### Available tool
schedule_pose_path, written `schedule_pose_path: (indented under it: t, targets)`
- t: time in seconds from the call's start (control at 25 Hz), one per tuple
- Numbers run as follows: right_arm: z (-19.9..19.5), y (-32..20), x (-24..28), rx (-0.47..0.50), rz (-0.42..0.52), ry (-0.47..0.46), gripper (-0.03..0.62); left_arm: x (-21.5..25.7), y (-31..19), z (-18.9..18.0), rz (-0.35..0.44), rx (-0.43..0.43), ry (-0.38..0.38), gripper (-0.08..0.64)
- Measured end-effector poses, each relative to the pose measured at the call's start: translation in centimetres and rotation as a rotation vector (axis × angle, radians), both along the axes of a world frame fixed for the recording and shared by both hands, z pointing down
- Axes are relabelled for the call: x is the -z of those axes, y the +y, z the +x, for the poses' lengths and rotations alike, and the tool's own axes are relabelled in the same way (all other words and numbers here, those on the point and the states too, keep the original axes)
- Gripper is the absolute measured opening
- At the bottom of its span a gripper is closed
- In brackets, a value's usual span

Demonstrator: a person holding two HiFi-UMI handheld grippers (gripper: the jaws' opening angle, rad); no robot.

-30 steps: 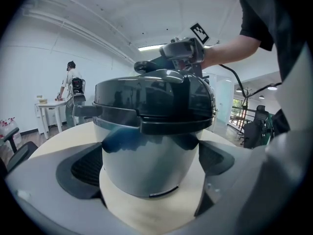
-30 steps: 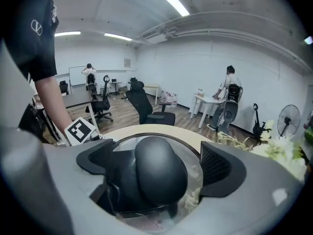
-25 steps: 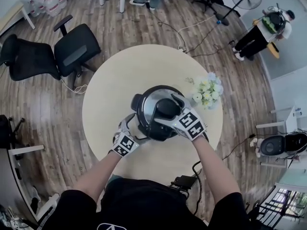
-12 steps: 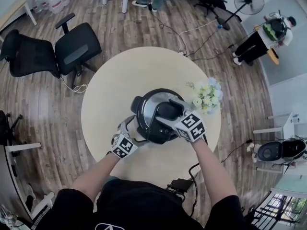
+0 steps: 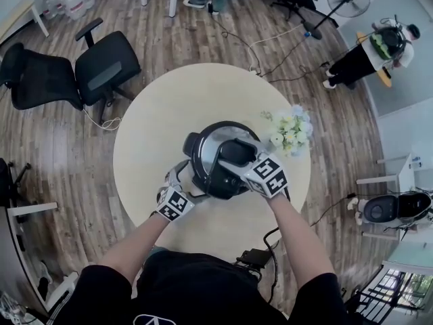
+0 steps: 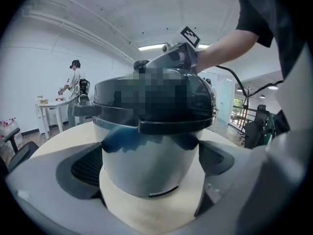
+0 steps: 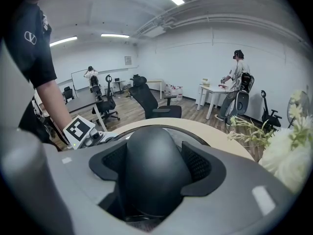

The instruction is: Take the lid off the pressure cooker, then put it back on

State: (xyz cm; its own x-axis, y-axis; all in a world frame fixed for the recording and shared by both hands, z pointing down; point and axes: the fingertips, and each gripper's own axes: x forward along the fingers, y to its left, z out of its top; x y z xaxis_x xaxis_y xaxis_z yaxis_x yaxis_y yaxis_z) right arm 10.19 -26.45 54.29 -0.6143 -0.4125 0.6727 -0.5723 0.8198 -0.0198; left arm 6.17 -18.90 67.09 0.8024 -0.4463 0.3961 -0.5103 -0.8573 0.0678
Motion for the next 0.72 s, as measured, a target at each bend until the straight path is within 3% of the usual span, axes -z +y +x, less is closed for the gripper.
schedule_pose_path:
  t: [0.36,0.72]
  targets:
    - [0.2,-0.2,-0.6,-0.053,-0.005,0.002,0.345,-0.4,-0.1,0.1,0.005,0.008,-0.003,0.591]
    - [0.8,-1.2,-0.9,-0.379,-0.025,0.005,0.347,-0.8,-0.1,-0.2,0.006,0.015,-0.002,0.591]
